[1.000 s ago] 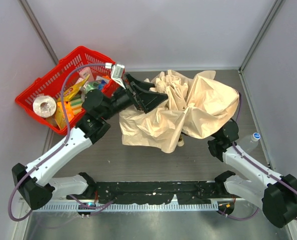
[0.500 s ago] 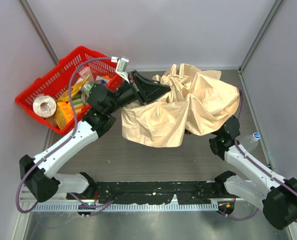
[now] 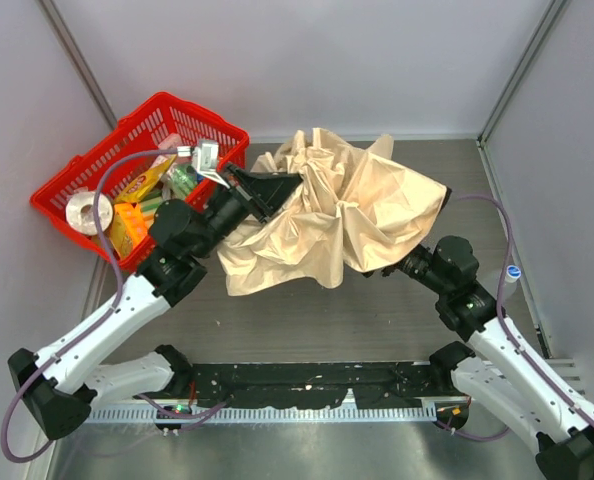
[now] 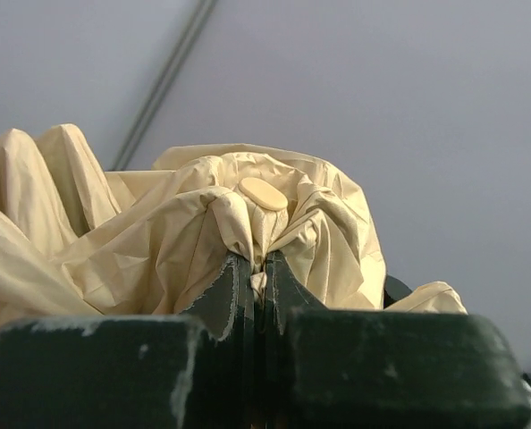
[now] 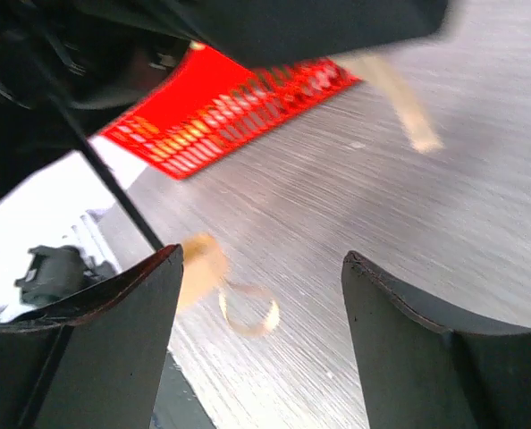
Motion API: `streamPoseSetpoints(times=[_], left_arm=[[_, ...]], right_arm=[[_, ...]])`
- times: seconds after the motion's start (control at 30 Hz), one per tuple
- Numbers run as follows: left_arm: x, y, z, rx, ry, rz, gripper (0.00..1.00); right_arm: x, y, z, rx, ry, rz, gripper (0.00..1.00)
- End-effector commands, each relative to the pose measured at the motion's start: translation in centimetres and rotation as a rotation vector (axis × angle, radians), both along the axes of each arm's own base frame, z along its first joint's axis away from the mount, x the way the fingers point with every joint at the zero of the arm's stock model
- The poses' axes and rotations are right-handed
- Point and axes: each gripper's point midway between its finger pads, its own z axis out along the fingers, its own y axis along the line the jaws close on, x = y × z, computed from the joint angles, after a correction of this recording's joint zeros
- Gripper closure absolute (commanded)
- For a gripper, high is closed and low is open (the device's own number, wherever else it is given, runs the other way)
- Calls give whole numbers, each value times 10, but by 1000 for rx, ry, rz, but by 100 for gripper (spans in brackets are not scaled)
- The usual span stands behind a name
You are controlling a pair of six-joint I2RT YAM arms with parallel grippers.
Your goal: Put away the umbrella
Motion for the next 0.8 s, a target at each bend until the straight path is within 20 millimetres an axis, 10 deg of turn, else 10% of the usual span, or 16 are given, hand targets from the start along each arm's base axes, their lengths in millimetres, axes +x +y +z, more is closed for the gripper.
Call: streamPoseSetpoints(times=[0.0, 0.13, 0.47, 0.77], left_arm=[[12, 47, 29, -115, -34, 234, 100], [24, 60, 14, -121, 30, 328, 100], [58, 53, -6, -103, 163, 417, 100], [60, 37, -5, -130, 188, 348, 100]], right_arm=[[10, -53, -34, -176, 132, -293, 24], [13, -94, -5, -201, 152, -513, 26], [-49, -25, 122, -84, -91, 31, 35], [-20, -9, 123, -88, -80, 33, 34]])
